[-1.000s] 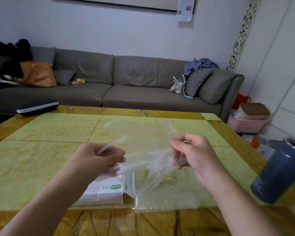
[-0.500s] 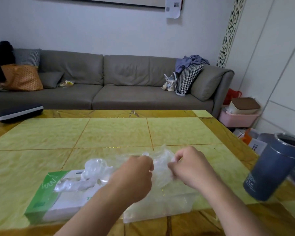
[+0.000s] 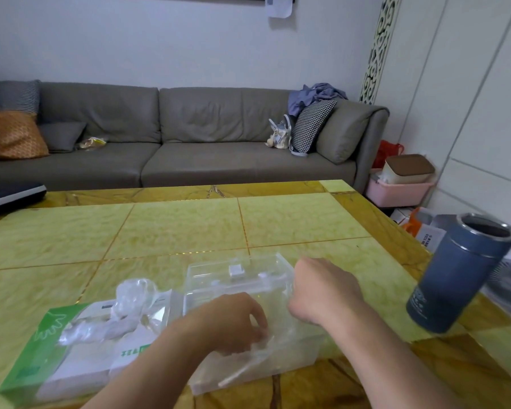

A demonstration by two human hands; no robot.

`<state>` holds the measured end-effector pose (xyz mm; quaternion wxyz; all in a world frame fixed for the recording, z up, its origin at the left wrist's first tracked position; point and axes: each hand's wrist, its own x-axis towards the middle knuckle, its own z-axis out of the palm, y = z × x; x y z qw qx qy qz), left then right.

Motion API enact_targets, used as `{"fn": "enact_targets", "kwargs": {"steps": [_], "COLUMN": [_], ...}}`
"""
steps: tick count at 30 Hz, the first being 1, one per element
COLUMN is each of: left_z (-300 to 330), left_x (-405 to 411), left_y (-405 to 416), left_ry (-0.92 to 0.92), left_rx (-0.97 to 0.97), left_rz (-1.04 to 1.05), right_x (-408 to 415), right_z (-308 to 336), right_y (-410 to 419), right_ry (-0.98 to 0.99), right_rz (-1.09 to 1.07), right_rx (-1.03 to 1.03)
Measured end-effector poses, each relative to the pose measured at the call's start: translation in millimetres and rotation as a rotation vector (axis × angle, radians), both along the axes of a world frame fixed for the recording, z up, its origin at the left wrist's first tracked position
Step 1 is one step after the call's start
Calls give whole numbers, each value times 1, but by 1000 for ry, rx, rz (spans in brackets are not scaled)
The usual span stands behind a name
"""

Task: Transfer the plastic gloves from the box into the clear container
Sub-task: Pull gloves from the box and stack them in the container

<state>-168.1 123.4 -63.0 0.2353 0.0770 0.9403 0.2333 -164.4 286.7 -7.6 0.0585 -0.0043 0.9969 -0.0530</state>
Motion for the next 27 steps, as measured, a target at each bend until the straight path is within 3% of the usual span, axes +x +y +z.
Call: {"fn": "enact_targets", "kwargs": {"steps": [5, 8, 11, 14, 19, 24, 27], "left_z": [-6, -8, -4, -2, -3, 11, 26], "left_x": [-1, 1, 5, 8, 6, 10, 28], "left_y": [4, 8, 10, 7, 4, -1, -14], "left_ry": [71, 56, 100, 105, 60, 95, 266], "left_rx": [-44, -58, -128, -141, -162, -165, 35], "left_rz": [-18, -44, -124, -140, -162, -173, -78], "right_x": [4, 12, 12, 7, -7, -6, -1], "right_z": [3, 10, 2, -11, -20, -25, -22], "right_y": [2, -7, -20, -27, -38, -50, -53], "right_ry": [92, 194, 1, -245, -386, -430, -344], "right_rz": [20, 86, 130, 129, 122, 166, 127], "right_rx": [-31, -226, -401, -222, -20, 131, 128]}}
